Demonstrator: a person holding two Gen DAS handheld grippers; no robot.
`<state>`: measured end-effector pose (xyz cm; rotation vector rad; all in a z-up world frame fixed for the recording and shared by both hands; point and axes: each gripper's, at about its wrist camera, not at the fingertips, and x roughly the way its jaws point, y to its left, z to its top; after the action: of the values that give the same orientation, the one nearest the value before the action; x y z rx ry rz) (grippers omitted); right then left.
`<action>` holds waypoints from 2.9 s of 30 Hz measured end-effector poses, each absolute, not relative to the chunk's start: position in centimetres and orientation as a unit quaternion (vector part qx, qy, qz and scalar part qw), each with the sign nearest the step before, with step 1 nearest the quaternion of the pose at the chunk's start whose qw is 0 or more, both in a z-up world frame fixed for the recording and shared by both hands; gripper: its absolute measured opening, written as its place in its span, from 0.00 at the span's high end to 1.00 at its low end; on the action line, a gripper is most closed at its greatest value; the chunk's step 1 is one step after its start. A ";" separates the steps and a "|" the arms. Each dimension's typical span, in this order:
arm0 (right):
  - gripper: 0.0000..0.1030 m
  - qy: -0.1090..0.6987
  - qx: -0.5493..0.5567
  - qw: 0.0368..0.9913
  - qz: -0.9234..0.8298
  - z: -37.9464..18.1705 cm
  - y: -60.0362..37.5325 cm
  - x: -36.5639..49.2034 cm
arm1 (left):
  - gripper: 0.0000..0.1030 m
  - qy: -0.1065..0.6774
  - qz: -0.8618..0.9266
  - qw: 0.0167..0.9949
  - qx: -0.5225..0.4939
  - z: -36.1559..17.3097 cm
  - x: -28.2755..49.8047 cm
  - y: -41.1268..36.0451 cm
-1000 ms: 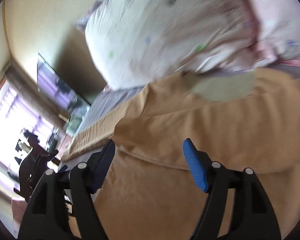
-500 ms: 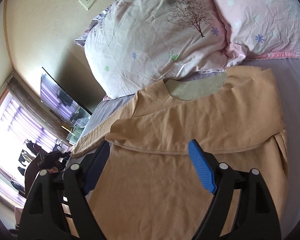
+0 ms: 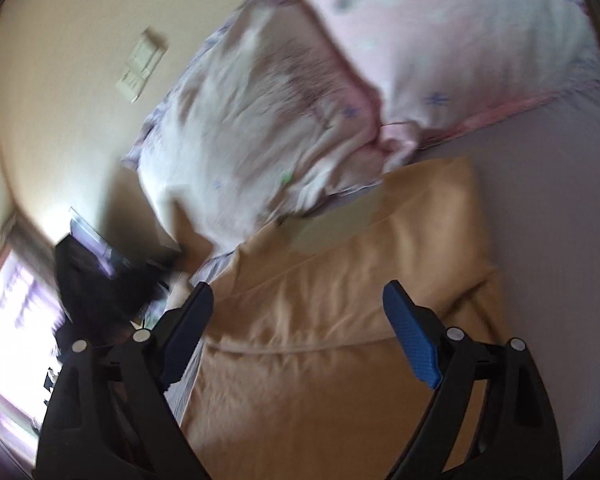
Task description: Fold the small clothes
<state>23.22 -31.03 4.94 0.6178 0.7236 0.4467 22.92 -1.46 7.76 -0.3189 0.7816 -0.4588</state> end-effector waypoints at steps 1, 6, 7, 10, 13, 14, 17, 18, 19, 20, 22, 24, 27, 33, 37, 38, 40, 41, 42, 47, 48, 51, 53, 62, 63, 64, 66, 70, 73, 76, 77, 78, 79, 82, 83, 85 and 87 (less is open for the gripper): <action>0.16 0.352 0.305 0.860 0.208 4.6 -31.7 23.5 | 0.95 0.411 -0.226 0.877 -0.106 6.0 23.2 -5.2; 0.21 0.399 0.324 0.833 0.206 2.5 -33.7 25.2 | 0.94 0.446 -0.229 0.864 0.056 1.6 18.9 -13.0; 0.24 0.410 0.312 0.831 0.209 2.3 -33.4 25.7 | 0.91 0.432 -0.242 0.866 0.068 2.1 17.2 -12.7; 0.41 0.442 0.295 0.817 0.223 1.2 -32.1 27.3 | 0.65 0.416 -0.257 0.870 0.062 3.8 13.8 -9.9; 0.51 0.488 0.271 0.802 0.212 -0.6 -30.3 29.1 | 0.48 0.401 -0.236 0.882 0.079 4.7 11.5 -6.3; 0.53 0.499 0.264 0.799 0.207 -1.1 -29.9 29.5 | 0.47 0.403 -0.218 0.884 0.088 4.7 10.9 -4.7; 0.73 0.508 0.241 0.802 0.199 -1.9 -29.1 29.8 | 0.46 0.427 -0.180 0.883 0.078 3.7 9.3 -1.0; 0.90 0.508 0.236 0.803 0.203 -2.0 -28.9 29.7 | 0.46 0.439 -0.171 0.880 0.060 3.4 8.8 0.5; 0.96 0.512 0.241 0.795 0.219 -2.3 -28.6 29.6 | 0.46 0.445 -0.168 0.878 0.048 3.3 8.4 1.5; 0.96 0.514 0.242 0.792 0.225 -2.5 -28.4 29.6 | 0.46 0.454 -0.163 0.875 0.032 2.9 8.0 2.6; 0.96 0.501 0.216 0.808 0.221 -1.7 -27.8 29.3 | 0.46 0.464 -0.147 0.873 0.015 2.1 7.9 4.2; 0.97 0.450 0.197 0.847 0.205 1.3 -28.5 29.0 | 0.46 0.460 -0.148 0.875 -0.004 1.8 7.7 5.3; 0.96 0.370 0.190 0.897 0.149 5.7 -31.2 28.2 | 0.46 0.459 -0.146 0.876 -0.008 1.7 7.4 5.3; 0.75 0.439 0.118 0.890 -0.031 2.8 -34.6 27.2 | 0.44 0.447 -0.153 0.881 -0.031 1.9 6.2 6.1; 0.35 0.395 0.196 0.896 0.057 3.9 -36.9 20.8 | 0.39 0.412 -0.181 0.891 -0.066 3.3 3.1 8.6; 0.29 0.382 0.209 0.894 0.103 4.0 -36.9 18.4 | 0.30 0.405 -0.192 0.890 -0.079 3.6 1.4 9.7; 0.23 0.375 0.221 0.884 0.172 3.8 -37.6 14.3 | 0.16 0.395 -0.203 0.891 -0.098 3.7 -0.7 11.0; 0.22 0.372 0.227 0.875 0.210 3.5 -38.0 11.8 | 0.12 0.386 -0.214 0.890 -0.115 3.7 -2.1 12.0; 0.22 0.372 0.231 0.867 0.238 3.0 -38.3 9.5 | 0.12 0.383 -0.224 0.887 -0.128 3.5 -3.1 12.6; 0.18 0.425 0.250 0.817 0.300 -1.8 -40.3 0.5 | 0.12 0.397 -0.251 0.864 -0.182 0.6 -7.6 15.1; 0.18 0.435 0.251 0.813 0.295 -2.5 -40.8 -0.1 | 0.12 0.401 -0.257 0.861 -0.181 -0.2 -8.2 15.2; 0.18 0.480 0.251 0.797 0.266 -5.8 -41.2 -0.3 | 0.12 0.419 -0.257 0.849 -0.196 -2.2 -8.2 15.2; 0.19 0.488 0.259 0.788 0.270 -7.3 -40.9 0.4 | 0.12 0.429 -0.247 0.843 -0.210 -3.4 -7.7 15.2; 0.83 0.477 0.281 0.757 0.347 -8.8 -39.1 1.5 | 0.56 0.442 -0.272 0.794 -0.317 -6.1 -4.7 16.0; 0.92 0.475 0.272 0.757 0.356 -8.5 -38.9 1.3 | 0.74 0.444 -0.281 0.782 -0.335 -6.3 -4.5 16.2; 0.92 0.469 0.262 0.761 0.364 -8.0 -38.7 1.1 | 0.81 0.446 -0.288 0.772 -0.349 -6.3 -4.4 16.3; 0.93 0.446 0.251 0.772 0.378 -6.0 -38.6 0.9 | 0.94 0.450 -0.295 0.760 -0.364 -5.7 -4.4 16.5; 0.93 0.361 0.245 0.806 0.400 -0.1 -39.5 2.6 | 0.94 0.420 -0.319 0.772 -0.356 -0.7 -3.6 16.8; 0.93 0.291 0.254 0.825 0.413 4.6 -39.9 6.2 | 0.94 0.376 -0.320 0.810 -0.317 5.0 0.2 17.4; 0.93 0.261 0.268 0.841 0.390 7.6 -39.2 12.5 | 0.94 0.351 -0.301 0.832 -0.305 7.9 5.5 17.5; 0.93 0.258 0.277 0.847 0.373 8.0 -38.8 15.0 | 0.94 0.342 -0.286 0.841 -0.306 8.5 8.6 17.6; 0.93 0.261 0.287 0.850 0.356 7.8 -38.7 17.2 | 0.94 0.340 -0.279 0.843 -0.309 8.6 10.9 17.6; 0.93 0.267 0.299 0.852 0.337 7.5 -38.6 19.7 | 0.94 0.339 -0.271 0.846 -0.310 8.6 13.5 17.6; 0.93 0.318 0.354 0.847 0.238 3.9 -38.3 28.4 | 0.94 0.359 -0.225 0.843 -0.332 6.5 21.6 17.4; 0.93 0.332 0.360 0.845 0.213 2.9 -38.3 30.2 | 0.94 0.377 -0.207 0.835 -0.344 5.0 24.2 17.3; 0.93 0.361 0.373 0.837 0.172 0.4 -38.8 33.3 | 0.94 0.397 -0.180 0.831 -0.345 3.5 27.0 17.0; 0.93 0.381 0.398 0.821 0.151 -1.6 -38.8 35.8 | 0.94 0.410 -0.169 0.825 -0.350 2.2 28.9 16.8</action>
<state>35.77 -38.81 -1.57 0.8475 0.8109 0.3210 28.92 16.84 2.20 -0.7439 0.8718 -0.3599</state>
